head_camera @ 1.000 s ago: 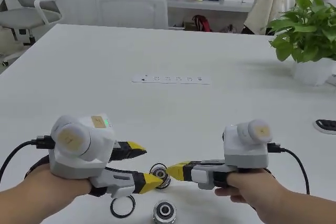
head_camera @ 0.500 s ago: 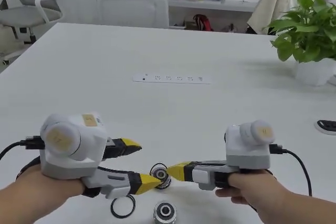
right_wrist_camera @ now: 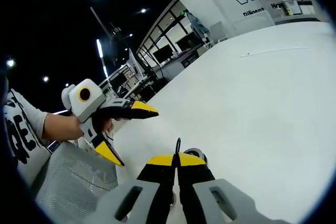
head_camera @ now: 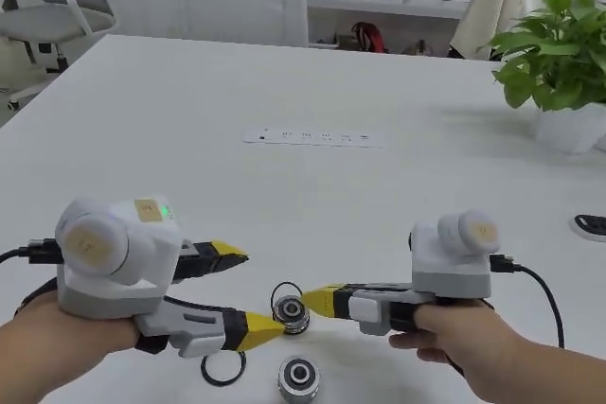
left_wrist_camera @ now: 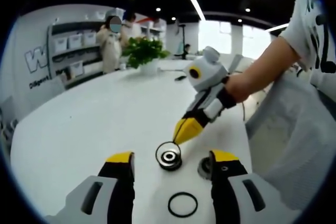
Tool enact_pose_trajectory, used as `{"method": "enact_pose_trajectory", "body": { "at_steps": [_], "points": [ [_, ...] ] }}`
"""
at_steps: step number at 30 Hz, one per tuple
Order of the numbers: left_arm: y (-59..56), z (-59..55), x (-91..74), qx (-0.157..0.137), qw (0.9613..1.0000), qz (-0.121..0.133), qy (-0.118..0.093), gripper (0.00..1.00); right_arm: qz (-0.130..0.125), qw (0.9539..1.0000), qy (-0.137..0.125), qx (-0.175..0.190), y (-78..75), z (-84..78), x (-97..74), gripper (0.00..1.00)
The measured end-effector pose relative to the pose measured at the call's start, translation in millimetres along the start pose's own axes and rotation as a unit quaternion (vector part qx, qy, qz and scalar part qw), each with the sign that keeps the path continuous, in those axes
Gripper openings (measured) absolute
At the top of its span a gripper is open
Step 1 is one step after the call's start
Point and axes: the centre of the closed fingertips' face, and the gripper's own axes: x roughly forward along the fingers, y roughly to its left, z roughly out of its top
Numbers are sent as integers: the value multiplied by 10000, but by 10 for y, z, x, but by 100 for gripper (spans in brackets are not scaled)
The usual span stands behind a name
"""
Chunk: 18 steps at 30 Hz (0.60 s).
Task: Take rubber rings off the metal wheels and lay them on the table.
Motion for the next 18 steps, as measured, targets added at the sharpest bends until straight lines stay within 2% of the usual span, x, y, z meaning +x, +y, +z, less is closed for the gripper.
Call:
{"method": "enact_pose_trajectory", "body": {
  "at_steps": [18],
  "points": [
    [0, 6, -168, 18, 10000, 68, -64, 64, 168, 9998, -128, 57, 110, 91, -7, 0]
  ]
}}
